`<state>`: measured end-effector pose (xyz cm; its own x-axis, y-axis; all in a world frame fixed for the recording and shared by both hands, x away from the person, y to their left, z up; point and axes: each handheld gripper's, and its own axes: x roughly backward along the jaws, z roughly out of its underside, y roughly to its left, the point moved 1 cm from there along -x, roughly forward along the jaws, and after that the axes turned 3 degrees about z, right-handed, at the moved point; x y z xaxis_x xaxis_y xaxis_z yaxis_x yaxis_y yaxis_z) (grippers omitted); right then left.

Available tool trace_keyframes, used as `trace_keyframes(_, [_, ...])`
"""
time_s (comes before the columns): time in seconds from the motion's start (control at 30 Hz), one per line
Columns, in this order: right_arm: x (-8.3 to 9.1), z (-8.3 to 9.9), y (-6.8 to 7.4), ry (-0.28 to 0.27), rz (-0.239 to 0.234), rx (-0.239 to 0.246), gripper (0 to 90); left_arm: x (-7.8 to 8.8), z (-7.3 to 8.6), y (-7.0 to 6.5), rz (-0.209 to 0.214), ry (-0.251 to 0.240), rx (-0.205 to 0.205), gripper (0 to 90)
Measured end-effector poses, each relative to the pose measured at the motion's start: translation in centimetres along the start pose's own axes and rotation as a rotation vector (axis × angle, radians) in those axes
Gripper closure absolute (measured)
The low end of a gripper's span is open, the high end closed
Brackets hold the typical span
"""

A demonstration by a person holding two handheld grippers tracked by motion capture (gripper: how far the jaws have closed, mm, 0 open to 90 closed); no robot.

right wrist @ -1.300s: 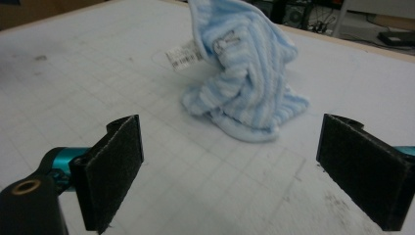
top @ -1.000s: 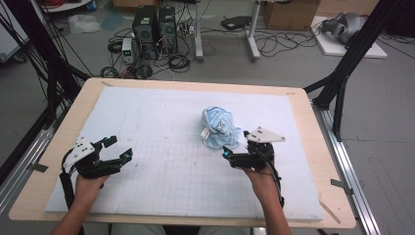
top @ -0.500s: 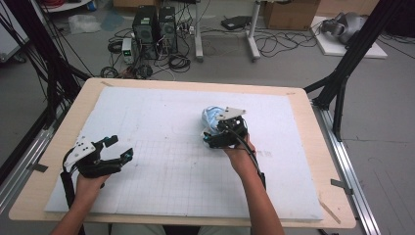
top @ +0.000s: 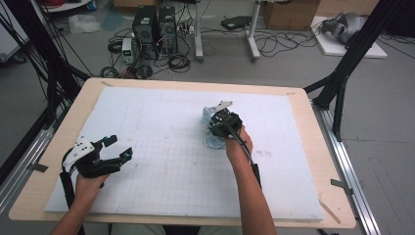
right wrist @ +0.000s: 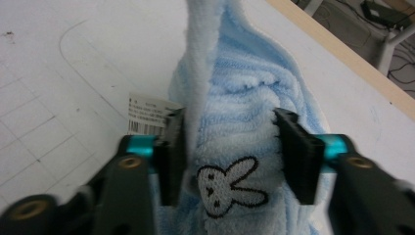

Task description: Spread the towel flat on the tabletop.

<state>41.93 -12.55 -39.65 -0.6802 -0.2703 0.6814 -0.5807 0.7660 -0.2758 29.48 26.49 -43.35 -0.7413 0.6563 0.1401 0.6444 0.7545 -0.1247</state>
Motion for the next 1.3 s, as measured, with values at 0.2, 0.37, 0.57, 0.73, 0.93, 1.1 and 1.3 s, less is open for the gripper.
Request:
trace_keyframes(0.2, [0.5, -0.2, 0.5, -0.019, -0.111, -0.043, 73.8, 0.1, -0.1, 0.2, -0.010, -0.007, 0.006, 18.5])
trace_keyframes(0.37, [2.2, -1.6, 1.8, -0.100, -0.262, -0.110, 73.8, 0.1, -0.2, 0.3, -0.015, -0.011, 0.007, 18.6])
trace_keyframes(0.57, [3.6, -3.8, 4.1, -0.161, -0.414, -0.122, 72.8, 0.2, -0.2, 0.5, -0.021, -0.013, 0.006, 18.7])
trace_keyframes(0.73, [2.9, -4.8, 4.9, -0.153, -0.432, -0.130, 70.5, 0.4, -0.2, 0.5, -0.024, -0.011, 0.004, 18.7])
trace_keyframes(0.93, [2.7, -4.6, 3.6, -0.273, -0.482, -0.244, 43.5, 0.5, -0.1, 0.7, -0.029, -0.009, 0.010, 18.8])
trace_keyframes(1.1, [4.3, -3.3, 1.1, -0.257, -0.308, -0.201, 45.5, 0.7, -0.2, 0.7, -0.033, -0.012, 0.010, 18.8])
trace_keyframes(1.3, [2.6, 0.4, 0.0, -0.117, -0.246, -0.208, 46.8, 0.5, -0.2, 0.5, -0.028, -0.008, 0.007, 18.8])
